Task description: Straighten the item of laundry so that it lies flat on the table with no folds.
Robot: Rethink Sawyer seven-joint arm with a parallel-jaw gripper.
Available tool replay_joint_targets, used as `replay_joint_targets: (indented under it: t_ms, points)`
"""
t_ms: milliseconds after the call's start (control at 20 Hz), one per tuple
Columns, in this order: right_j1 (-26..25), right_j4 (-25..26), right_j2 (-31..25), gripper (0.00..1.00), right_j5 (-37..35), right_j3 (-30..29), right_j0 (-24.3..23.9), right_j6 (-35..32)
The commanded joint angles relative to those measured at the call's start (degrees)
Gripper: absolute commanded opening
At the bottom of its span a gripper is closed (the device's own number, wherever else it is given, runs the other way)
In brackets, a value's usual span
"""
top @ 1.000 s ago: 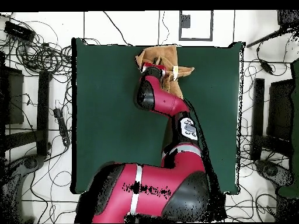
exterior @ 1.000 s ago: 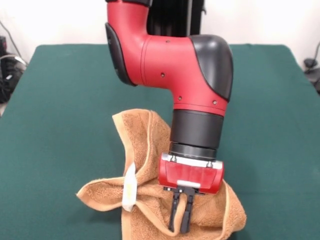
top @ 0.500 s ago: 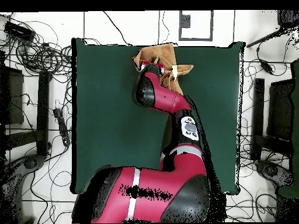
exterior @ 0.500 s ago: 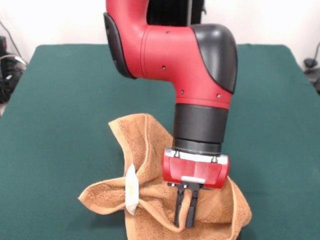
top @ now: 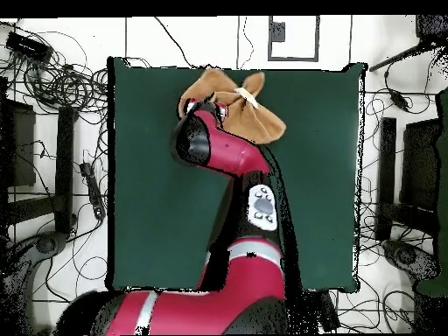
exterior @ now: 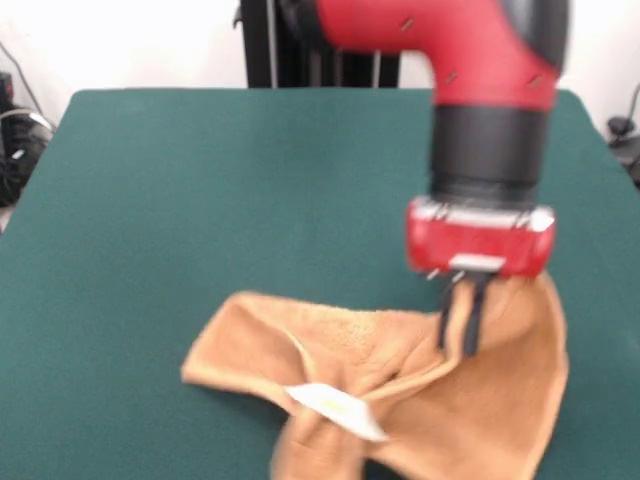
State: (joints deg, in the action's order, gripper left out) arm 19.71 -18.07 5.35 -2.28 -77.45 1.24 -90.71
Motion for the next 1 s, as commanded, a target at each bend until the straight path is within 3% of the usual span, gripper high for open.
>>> replay_joint_targets:
  t_ms: [50,300,400,450,550,600,700,850,900,1000]
  points:
    - [8.06,-7.08,1.22,0.0,-14.11,-11.2,6.54,-20.65]
    - [7.75,-8.71,4.41,0.0,-17.07,-9.77,8.9,-21.76]
    - [6.52,-7.1,-4.54,0.0,-11.43,-11.42,1.93,-16.78]
    - [5.76,-6.65,-5.43,0.0,-11.2,-10.88,1.07,-15.94]
    - [5.04,-7.49,4.29,0.0,-16.09,-7.58,7.77,-20.74]
    - [4.74,-7.66,5.17,0.0,-16.28,-7.53,8.41,-21.52]
    - [4.11,-7.74,-2.12,0.0,-12.88,-9.28,3.48,-18.86]
    - [3.03,-8.84,6.39,0.0,-20.48,-4.97,8.96,-22.96]
    - [3.54,-8.83,4.99,0.0,-19.85,-5.7,8.04,-21.97]
    - [2.75,-7.75,-3.06,0.0,-16.13,-6.78,1.85,-15.83]
